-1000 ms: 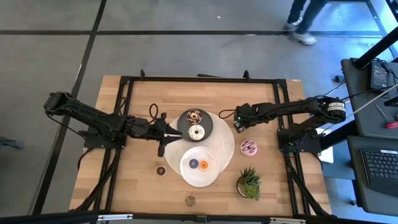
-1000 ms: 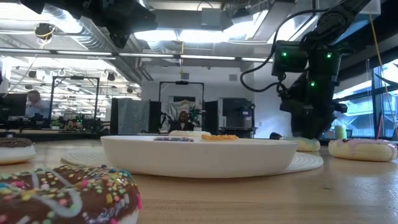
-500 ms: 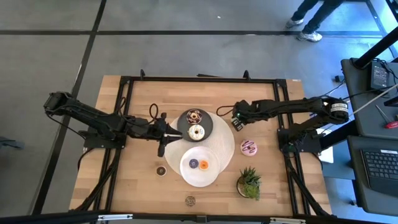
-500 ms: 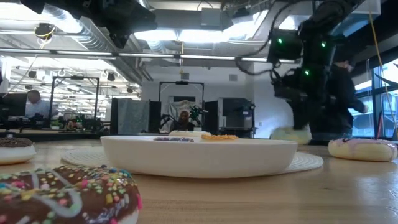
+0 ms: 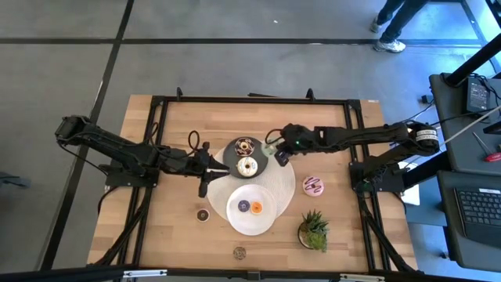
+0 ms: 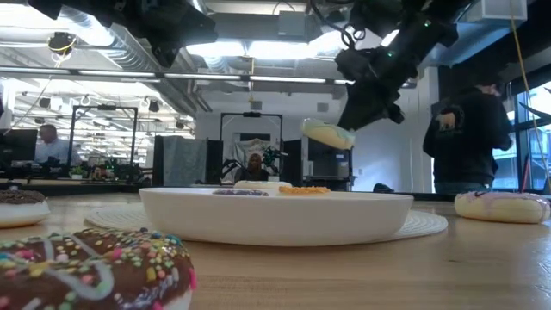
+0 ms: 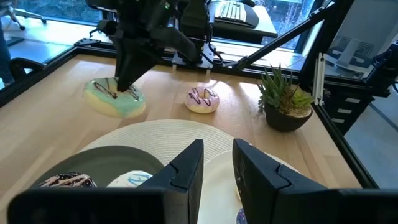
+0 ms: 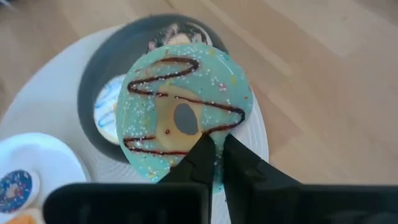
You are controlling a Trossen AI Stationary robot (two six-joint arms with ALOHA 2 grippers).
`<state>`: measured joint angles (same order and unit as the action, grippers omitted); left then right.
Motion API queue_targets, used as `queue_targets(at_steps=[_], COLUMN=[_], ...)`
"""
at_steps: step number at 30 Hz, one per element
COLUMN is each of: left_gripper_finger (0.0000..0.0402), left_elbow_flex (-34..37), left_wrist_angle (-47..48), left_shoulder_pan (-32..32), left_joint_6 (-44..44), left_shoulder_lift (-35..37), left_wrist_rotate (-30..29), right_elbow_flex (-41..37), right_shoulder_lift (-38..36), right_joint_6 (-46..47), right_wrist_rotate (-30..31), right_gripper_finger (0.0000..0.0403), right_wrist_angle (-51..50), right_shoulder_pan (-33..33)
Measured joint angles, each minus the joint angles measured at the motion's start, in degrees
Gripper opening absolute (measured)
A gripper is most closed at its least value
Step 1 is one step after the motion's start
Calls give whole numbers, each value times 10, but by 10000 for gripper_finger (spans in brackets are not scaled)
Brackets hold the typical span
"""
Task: Pick & Place donuts
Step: Put the big green donut on the gray plate
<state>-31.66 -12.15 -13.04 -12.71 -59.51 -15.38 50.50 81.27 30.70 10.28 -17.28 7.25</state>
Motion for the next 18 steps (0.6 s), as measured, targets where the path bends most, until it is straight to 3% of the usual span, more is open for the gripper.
queue_targets(at_steps=[6, 18], left_gripper_finger=[79, 82], left_elbow_flex=[0, 0], left_wrist_angle=[0, 4], left_shoulder_pan=[0, 0], left_joint_6=[0, 0], left_shoulder_lift=[0, 0], left_wrist_rotate=[0, 0], right_elbow_flex=[0, 0], right_shoulder_lift=[18, 143], right_joint_6=[-14, -40], right_wrist_rotate=[-14, -95], right_gripper_finger=[18, 21], right_wrist_angle=[56, 142], right_shoulder_pan=[0, 13])
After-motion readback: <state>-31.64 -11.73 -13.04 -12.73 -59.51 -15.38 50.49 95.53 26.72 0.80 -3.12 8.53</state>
